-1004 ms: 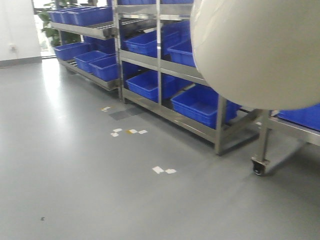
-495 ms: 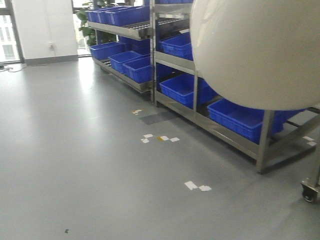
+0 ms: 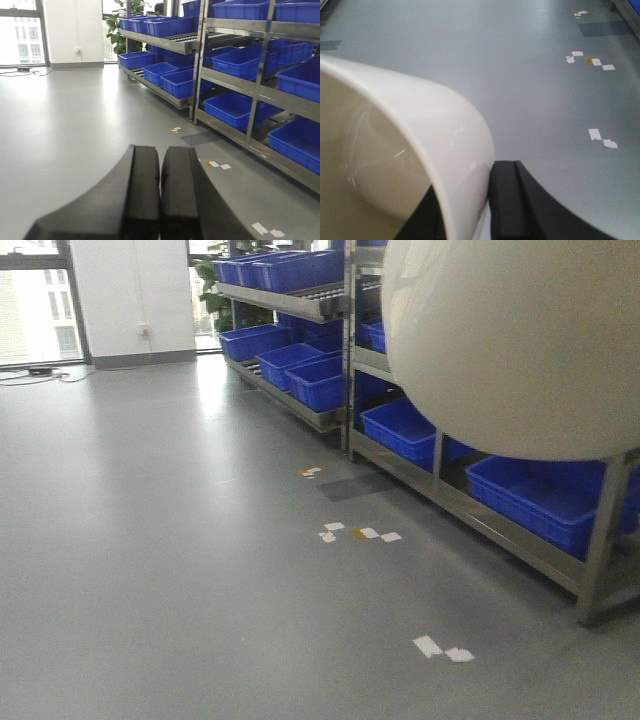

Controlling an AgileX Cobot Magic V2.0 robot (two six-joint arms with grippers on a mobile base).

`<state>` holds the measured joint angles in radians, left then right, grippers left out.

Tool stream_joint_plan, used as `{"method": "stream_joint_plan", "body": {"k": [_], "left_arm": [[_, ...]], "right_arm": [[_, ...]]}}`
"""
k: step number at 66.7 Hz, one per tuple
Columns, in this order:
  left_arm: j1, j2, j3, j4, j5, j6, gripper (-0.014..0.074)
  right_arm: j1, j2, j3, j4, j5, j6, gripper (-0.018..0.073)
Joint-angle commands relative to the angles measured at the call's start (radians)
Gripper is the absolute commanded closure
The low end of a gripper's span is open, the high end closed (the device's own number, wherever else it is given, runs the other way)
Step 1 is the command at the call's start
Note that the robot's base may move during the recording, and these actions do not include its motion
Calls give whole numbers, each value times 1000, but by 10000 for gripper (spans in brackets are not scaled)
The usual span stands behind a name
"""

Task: Move white bin to right shelf second layer
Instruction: 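Carry the bin in the right gripper past the blue-crate racks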

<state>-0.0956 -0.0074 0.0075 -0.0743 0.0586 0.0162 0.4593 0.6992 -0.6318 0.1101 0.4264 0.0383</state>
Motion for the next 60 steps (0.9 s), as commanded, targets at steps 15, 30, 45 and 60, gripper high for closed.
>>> {"method": "stream_joint_plan", "body": {"k": [15, 30, 45, 60], "left_arm": [[-6, -3, 37, -9, -86, -10, 512], [-6, -3, 37, -9, -86, -10, 512], [-6, -3, 37, -9, -86, -10, 512], [-6, -3, 37, -9, -86, -10, 512]], "right_arm": [[-5, -6, -31, 0, -96, -1, 504], [-5, -6, -31, 0, -96, -1, 504], [-5, -6, -31, 0, -95, -1, 504], [-5, -6, -31, 0, -95, -1, 504]]}}
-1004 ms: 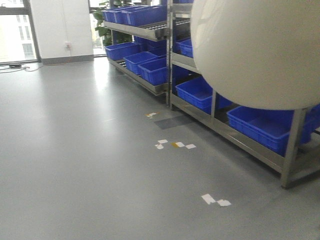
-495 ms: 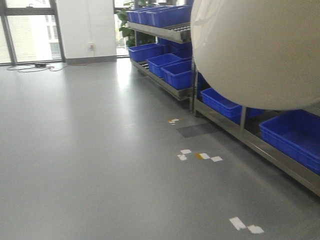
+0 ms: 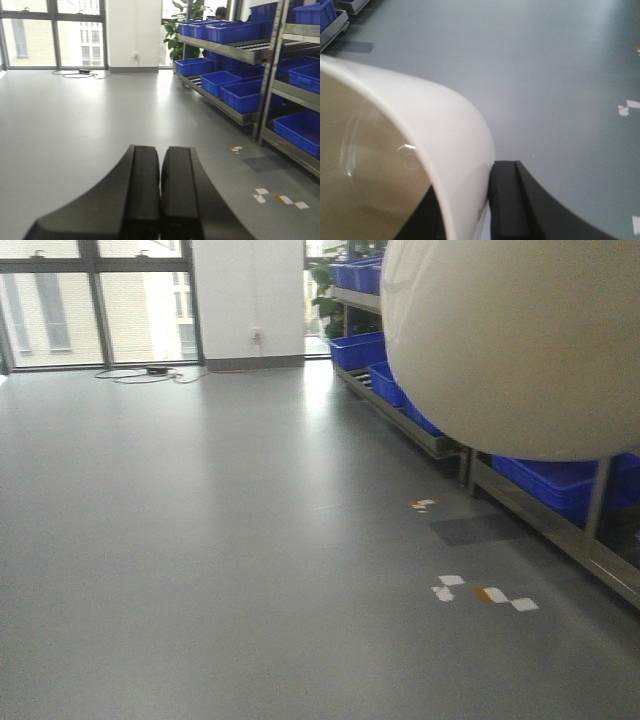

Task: Move white bin to right shelf second layer
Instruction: 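Carry the bin in the right gripper past the blue-crate racks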

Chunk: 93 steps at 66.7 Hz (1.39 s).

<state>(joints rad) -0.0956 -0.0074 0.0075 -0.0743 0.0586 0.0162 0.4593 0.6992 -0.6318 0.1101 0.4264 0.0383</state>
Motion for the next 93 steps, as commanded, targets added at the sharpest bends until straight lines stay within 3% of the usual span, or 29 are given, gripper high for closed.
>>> {"method": "stream_joint_plan", "body": {"k": [1, 93], "left_arm": [[-6, -3, 37, -9, -86, -10, 512], [-6, -3, 37, -9, -86, -10, 512]], "right_arm": [[-5, -6, -31, 0, -95, -1, 504], [-5, -6, -31, 0, -92, -1, 504]]}}
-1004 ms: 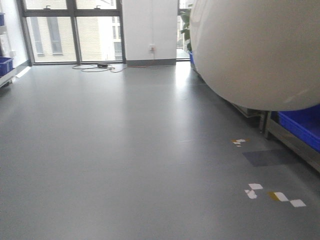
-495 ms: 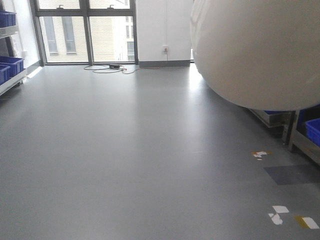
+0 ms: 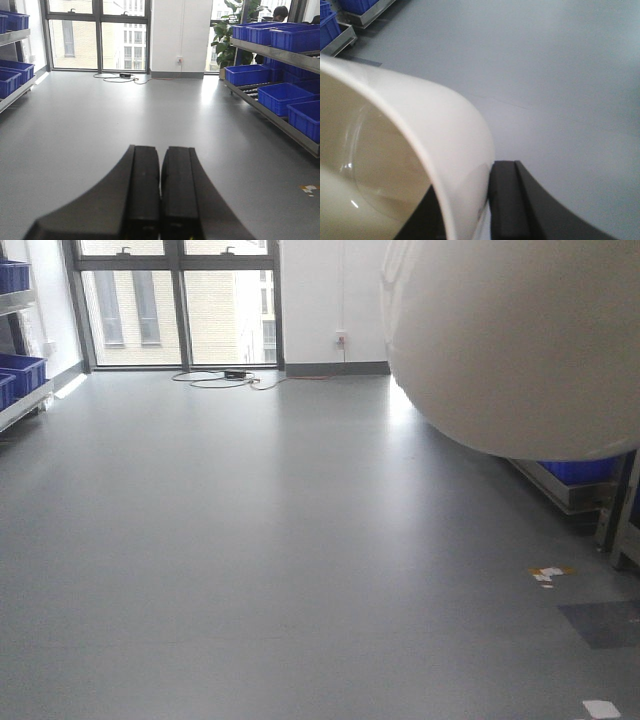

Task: Move white bin to right shelf second layer
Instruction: 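Carry the bin in the right gripper toward the window wall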

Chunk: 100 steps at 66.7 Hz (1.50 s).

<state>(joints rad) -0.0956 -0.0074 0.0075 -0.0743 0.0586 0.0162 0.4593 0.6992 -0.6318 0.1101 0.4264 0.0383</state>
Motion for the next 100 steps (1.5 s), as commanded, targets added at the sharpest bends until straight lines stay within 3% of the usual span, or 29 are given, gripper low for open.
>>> {"method": "stream_joint_plan", "body": {"k": [1, 100], "left_arm": [[-6, -3, 37, -9, -86, -10, 512], [-6, -3, 37, -9, -86, -10, 512]], "right_arm": [[-5, -6, -31, 0, -92, -1, 504], [-5, -6, -31, 0, -85, -1, 504]]}}
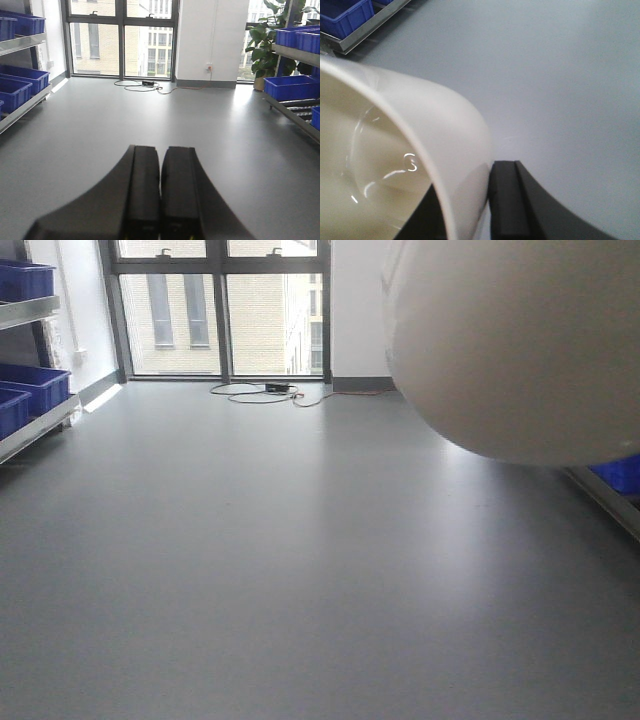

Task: Move white bin to right shelf second layer
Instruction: 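Carry the bin in the right gripper toward the window wall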

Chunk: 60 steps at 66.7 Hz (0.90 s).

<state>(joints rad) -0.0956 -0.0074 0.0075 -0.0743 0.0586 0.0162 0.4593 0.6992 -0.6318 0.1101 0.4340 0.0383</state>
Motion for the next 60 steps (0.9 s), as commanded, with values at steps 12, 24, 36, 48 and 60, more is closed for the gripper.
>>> {"method": "stream_joint_plan", "body": {"k": [12, 24, 36, 48, 60], "left_arm": [[-6, -3, 37, -9, -86, -10, 512], [-6, -3, 37, -9, -86, -10, 512], [-6, -3, 37, -9, -86, -10, 512], [-6, -3, 37, -9, -86, -10, 512], [-6, -3, 37, -9, -86, -10, 512]], "right_arm": [[-5, -6, -31, 0, -93, -1, 504], [-5, -6, -31, 0, -93, -1, 504], [-5, -6, -31, 0, -93, -1, 504], [-5, -6, -31, 0, -92, -1, 504], [-5, -6, -31, 0, -92, -1, 504]]}}
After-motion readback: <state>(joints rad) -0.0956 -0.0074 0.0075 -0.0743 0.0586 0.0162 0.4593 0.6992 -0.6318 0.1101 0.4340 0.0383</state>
